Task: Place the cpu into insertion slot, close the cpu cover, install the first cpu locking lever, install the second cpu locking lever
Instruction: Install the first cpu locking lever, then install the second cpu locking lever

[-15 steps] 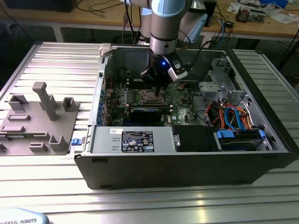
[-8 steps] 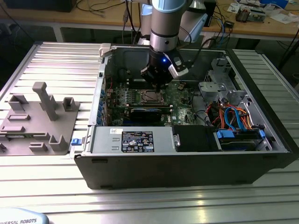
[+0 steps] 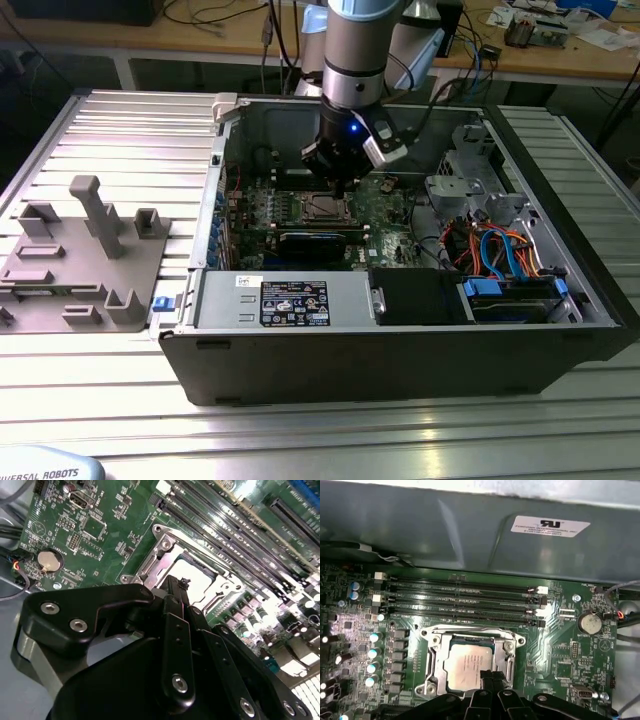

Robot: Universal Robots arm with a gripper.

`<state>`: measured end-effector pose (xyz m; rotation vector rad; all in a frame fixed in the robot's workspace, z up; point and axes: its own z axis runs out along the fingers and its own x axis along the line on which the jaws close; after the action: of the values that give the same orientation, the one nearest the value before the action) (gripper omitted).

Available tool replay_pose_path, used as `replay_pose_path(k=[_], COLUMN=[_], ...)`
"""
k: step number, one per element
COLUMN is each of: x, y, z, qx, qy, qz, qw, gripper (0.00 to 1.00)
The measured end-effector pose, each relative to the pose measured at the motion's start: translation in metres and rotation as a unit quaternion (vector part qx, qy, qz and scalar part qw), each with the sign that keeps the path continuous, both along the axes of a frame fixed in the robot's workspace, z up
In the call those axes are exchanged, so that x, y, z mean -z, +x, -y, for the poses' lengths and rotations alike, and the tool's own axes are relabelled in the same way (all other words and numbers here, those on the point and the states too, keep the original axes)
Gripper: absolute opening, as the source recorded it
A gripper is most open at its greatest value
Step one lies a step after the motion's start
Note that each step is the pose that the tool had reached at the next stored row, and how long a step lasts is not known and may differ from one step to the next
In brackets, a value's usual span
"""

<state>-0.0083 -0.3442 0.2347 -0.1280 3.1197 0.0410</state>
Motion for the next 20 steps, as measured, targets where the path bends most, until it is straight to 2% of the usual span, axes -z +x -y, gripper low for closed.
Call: replay_pose_path(k=[2, 9, 20], x=[-0.0035, -0.0036, -0.0036], y=[-0.0001, 0.0000, 0.0000], z=[0.0013, 0.0015, 0.0060], qx=[0.000, 0.000, 0.000], qy=[0.0002, 0.0002, 0.0002], qz=[0.0001, 0.0001, 0.0001], qw=[1.0000, 1.0000, 1.0000], gripper=[0.11, 0.11, 0.11])
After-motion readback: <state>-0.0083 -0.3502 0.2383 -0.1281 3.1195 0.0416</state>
